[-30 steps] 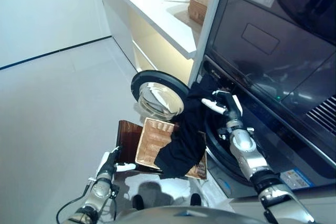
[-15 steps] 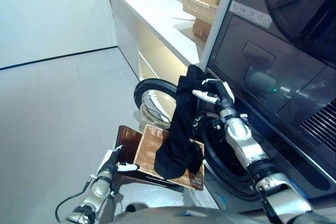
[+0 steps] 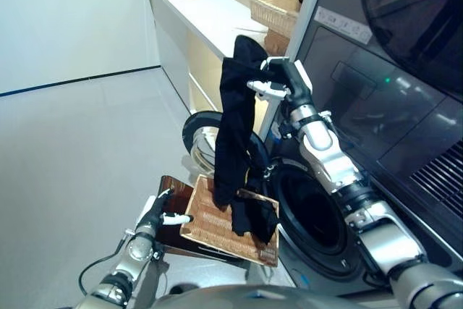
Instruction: Pick up the clothes and place them into the washing machine
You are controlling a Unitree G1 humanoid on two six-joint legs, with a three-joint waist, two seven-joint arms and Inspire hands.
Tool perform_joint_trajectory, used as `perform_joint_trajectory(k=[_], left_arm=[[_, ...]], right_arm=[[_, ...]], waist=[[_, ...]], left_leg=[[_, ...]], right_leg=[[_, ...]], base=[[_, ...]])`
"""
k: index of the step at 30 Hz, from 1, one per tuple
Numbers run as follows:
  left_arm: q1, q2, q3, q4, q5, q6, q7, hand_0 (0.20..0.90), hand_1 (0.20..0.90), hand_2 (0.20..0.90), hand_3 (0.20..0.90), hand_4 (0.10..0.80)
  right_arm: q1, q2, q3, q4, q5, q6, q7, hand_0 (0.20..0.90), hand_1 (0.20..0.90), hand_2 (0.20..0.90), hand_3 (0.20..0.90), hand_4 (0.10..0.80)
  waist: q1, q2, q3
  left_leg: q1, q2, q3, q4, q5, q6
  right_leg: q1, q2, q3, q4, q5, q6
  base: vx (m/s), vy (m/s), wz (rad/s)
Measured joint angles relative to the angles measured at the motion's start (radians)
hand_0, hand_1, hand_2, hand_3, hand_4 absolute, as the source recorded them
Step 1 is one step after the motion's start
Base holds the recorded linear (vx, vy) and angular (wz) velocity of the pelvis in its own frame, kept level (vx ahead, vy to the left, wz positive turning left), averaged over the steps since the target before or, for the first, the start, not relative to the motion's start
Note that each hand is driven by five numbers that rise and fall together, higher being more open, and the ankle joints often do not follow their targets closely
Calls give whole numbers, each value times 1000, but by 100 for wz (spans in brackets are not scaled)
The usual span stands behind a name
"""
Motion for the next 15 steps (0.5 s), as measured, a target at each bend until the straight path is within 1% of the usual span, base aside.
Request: perform_joint_trajectory(k=[2,9,12,15], left_arm=[[-11,0,0,0,-10,7,-2,900,900,900,900,800],[-59,-6,-3,-1,-34,21,-6,900,900,900,900,800],[-81,-6,-6,-16,-39,21,-5,900,900,900,900,800],[-107,-3,-38,-47,-44,29,-6,900,900,900,900,800]], right_arm=[[-1,-19,11,-36,10,0,15,200,200,200,200,300],[4,-18,28,-76,49,0,49,200,200,200,200,300],[29,-19,34,-131,57,0,64,200,200,200,200,300],[40,-19,36,-158,59,0,84,200,200,200,200,300]], waist=[[1,0,0],[-20,-3,-2],[-26,-3,-2],[-29,-3,-2]], left_leg=[[0,0,0,0,0,0],[2,0,2,0,0,0],[2,0,5,0,0,0],[3,0,13,0,0,0]], right_leg=[[0,0,1,0,0,0],[1,0,3,0,0,0],[0,1,5,0,0,0],[-1,1,7,0,0,0]], base=[[0,0,0],[0,0,0],[0,0,0],[0,0,0]])
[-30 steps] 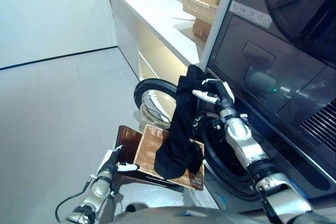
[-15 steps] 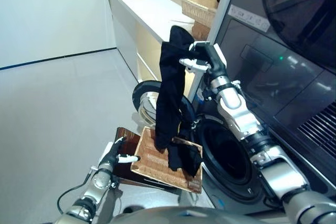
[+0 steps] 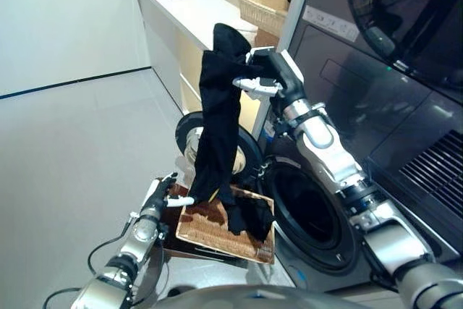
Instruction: Pick up the clothes and place them into the washing machine
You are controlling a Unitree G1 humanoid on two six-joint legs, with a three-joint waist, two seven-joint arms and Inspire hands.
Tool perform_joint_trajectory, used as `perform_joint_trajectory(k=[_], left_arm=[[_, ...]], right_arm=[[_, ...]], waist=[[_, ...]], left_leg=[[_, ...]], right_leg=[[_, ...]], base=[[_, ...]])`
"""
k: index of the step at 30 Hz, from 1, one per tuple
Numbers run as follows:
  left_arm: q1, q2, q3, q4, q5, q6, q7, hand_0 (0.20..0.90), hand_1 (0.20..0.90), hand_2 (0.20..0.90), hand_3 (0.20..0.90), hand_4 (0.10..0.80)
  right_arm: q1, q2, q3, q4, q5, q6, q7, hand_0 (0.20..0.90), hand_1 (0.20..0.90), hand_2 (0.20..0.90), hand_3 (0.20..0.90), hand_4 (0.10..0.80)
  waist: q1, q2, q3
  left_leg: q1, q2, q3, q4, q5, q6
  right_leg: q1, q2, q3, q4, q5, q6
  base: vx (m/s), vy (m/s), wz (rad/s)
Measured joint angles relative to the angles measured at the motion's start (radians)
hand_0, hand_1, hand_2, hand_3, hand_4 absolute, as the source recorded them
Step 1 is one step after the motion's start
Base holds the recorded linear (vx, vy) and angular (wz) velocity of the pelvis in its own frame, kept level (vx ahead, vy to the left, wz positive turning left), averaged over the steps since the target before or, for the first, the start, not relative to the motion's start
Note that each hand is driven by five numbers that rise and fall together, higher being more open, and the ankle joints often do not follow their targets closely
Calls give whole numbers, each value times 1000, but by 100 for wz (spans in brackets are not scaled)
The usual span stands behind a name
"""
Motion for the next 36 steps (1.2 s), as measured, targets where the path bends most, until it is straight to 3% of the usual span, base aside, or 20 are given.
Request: perform_joint_trajectory(k=[9,24,36], left_arm=[[-88,11,-6,-84,-39,1,0,900,900,900,900,800],[-203,30,-115,-130,-51,6,-42,900,900,900,900,800],[-222,-25,-121,-137,-70,28,-51,900,900,900,900,800]], right_arm=[[33,0,12,-14,1,4,23,200,200,200,200,300],[35,4,39,-14,0,28,65,200,200,200,200,300],[34,12,42,-15,1,44,64,200,200,200,200,300]], waist=[[-10,-1,-1],[-25,-1,-1],[-31,-1,-1]], left_leg=[[3,1,4,0,0,0],[6,0,11,0,0,-1],[16,1,16,0,-4,-2]], right_leg=[[0,1,4,0,0,0],[-1,1,11,0,0,0],[-1,3,26,0,0,0]], base=[[0,0,0],[-1,0,-1],[-1,-3,-3]])
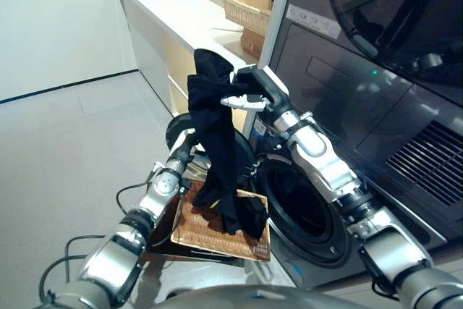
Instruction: Pick up the clothes and place them into the washing machine
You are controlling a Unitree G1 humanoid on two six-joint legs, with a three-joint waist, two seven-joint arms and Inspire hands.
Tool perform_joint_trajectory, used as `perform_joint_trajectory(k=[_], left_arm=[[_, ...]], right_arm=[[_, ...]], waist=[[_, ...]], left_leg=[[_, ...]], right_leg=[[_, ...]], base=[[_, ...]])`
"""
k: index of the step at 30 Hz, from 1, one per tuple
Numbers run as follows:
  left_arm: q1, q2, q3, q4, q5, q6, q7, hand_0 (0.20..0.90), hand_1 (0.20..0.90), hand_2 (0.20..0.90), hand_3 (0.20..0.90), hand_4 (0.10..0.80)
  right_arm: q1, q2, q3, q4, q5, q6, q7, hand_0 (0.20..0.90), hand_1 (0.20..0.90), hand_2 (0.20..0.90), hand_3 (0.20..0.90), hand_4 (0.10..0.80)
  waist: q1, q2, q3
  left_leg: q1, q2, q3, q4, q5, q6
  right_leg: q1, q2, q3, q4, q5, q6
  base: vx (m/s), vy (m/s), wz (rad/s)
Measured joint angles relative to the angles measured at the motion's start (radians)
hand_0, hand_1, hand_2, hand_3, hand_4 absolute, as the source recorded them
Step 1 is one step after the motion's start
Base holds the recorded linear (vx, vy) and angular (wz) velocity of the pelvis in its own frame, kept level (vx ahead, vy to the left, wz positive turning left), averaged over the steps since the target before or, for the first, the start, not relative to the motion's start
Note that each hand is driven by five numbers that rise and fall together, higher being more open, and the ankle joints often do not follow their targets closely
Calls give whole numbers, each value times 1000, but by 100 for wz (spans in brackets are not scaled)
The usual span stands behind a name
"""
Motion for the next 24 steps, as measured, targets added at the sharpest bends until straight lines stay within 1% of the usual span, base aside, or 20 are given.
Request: perform_joint_trajectory(k=[13,15,17,24], left_arm=[[-7,-53,-1,31,-53,10,1,900,900,900,900,800],[-9,-65,-21,31,-76,10,2,900,900,900,900,800],[-9,-67,-38,31,-85,10,-2,900,900,900,900,800],[-3,-73,-40,24,-144,10,-37,900,900,900,900,800]], right_arm=[[-68,-10,59,-37,7,0,-2,200,200,200,200,300],[-75,-10,61,-37,7,0,-2,200,200,200,200,300],[-77,-12,65,-36,7,0,-3,200,200,200,200,300],[-81,-21,65,0,5,0,-6,200,200,200,200,300]], waist=[[-20,0,0],[-20,0,0],[-18,1,0],[-16,0,0]], left_leg=[[3,2,10,0,-1,-1],[3,2,10,2,-1,-1],[4,1,10,5,-1,-1],[6,3,11,4,-1,-2]], right_leg=[[-1,2,5,0,0,0],[-1,3,7,0,0,0],[-2,4,11,0,0,0],[-1,5,13,0,1,0]], base=[[0,0,0],[0,0,0],[0,0,0],[-2,0,-1]])
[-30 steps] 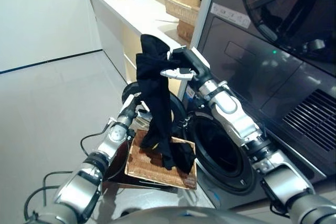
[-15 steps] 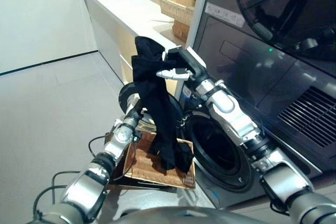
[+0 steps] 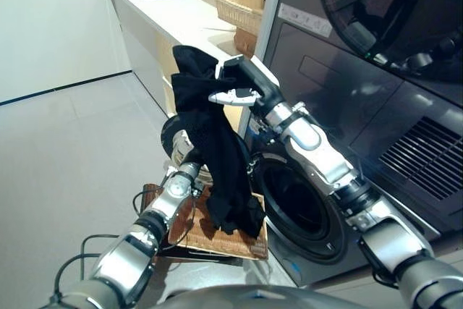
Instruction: Pick up the clothes and place them into the washing machine
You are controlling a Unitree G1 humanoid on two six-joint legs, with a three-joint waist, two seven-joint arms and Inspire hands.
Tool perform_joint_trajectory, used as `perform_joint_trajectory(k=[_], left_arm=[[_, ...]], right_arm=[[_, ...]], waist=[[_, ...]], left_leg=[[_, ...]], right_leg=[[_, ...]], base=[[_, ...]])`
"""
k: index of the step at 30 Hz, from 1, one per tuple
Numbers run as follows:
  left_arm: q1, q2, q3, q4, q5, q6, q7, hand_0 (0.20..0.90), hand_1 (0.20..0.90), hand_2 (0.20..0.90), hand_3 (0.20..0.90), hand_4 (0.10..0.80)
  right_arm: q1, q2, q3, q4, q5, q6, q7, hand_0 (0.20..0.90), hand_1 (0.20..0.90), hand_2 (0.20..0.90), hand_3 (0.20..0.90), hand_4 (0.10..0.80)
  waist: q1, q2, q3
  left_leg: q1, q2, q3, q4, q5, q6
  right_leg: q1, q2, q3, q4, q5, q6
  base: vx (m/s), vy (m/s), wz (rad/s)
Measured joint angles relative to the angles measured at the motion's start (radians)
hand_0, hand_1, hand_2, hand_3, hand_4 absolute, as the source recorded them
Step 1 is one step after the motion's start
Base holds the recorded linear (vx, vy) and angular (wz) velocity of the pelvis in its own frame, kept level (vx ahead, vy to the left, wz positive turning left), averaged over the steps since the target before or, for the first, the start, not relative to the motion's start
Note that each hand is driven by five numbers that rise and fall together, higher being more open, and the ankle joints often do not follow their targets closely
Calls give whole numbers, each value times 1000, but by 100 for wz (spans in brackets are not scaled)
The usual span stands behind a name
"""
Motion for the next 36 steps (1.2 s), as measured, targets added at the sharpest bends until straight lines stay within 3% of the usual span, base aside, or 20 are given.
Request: perform_joint_trajectory(k=[4,16,23,31,36], left_arm=[[7,8,-35,-7,-23,0,-18,900,900,900,900,800],[43,8,-33,-9,-34,0,-21,900,900,900,900,800],[49,82,-12,-20,2,0,-23,900,900,900,900,800],[186,177,103,-161,13,0,-51,900,900,900,900,800],[201,201,132,-161,23,0,-59,900,900,900,900,800]], right_arm=[[-2,-5,0,37,-1,1,-8,200,200,200,200,300],[-3,-10,-1,42,-8,3,-20,200,200,200,200,300],[-2,-26,-17,43,-31,4,-19,200,200,200,200,300],[-2,-28,-112,63,-51,5,-17,200,200,200,200,300],[-1,-28,-126,77,-61,5,-16,200,200,200,200,300]], waist=[[2,0,0],[3,0,0],[4,1,1],[35,11,5],[64,12,6]], left_leg=[[0,3,-1,-1,0,0],[0,5,-3,-4,0,0],[0,8,-5,-4,0,0],[0,10,-23,-5,0,-2],[-5,9,-30,-5,0,-2]], right_leg=[[0,0,0,0,0,0],[1,2,-2,0,0,0],[2,3,-8,0,0,0],[17,5,-20,-1,-2,-1],[16,4,-28,-1,-2,-2]], base=[[0,0,0],[0,0,0],[0,0,0],[-2,3,6],[-5,11,5]])
